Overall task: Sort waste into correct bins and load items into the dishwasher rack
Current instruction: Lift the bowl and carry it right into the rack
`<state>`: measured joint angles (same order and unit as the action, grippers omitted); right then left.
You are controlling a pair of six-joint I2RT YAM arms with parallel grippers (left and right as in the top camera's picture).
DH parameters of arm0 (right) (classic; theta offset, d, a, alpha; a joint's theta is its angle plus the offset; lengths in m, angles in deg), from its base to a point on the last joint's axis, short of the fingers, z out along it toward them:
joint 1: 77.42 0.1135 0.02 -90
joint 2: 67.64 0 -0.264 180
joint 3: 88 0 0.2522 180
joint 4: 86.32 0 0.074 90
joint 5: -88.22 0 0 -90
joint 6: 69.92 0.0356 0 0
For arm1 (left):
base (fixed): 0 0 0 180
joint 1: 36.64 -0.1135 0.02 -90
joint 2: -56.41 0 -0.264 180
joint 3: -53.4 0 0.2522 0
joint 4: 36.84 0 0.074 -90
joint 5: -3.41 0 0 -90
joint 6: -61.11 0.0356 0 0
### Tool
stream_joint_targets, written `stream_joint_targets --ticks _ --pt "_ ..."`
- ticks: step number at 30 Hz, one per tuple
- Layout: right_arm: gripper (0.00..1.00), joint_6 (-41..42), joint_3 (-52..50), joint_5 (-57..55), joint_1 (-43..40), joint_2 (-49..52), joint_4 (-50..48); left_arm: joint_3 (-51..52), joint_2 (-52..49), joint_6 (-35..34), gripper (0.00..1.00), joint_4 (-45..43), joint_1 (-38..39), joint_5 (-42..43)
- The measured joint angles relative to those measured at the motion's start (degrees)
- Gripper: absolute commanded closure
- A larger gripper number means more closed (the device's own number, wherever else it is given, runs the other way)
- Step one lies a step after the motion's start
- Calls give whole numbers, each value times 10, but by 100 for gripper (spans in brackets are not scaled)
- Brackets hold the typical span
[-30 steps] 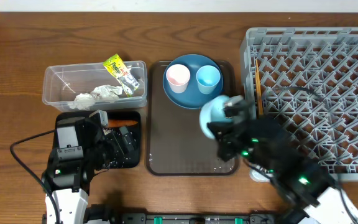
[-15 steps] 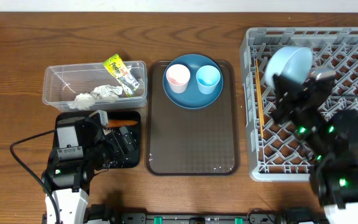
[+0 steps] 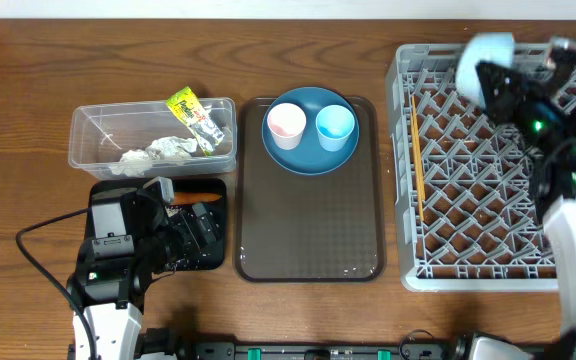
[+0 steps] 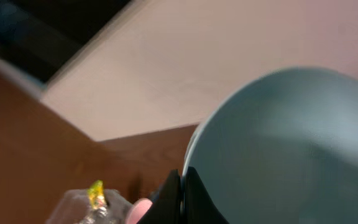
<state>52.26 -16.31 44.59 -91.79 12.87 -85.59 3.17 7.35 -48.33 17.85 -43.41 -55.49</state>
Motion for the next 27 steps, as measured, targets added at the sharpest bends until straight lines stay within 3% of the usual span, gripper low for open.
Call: stream_joint_targets --ticks 9,20,27 --pt "99 38 16 31 0 117 -129 0 0 0 1 0 0 0" --pt "99 62 18 106 0 291 -356 0 0 0 1 0 0 0" --pt "99 82 19 138 0 354 -393 0 0 0 2 0 0 0"
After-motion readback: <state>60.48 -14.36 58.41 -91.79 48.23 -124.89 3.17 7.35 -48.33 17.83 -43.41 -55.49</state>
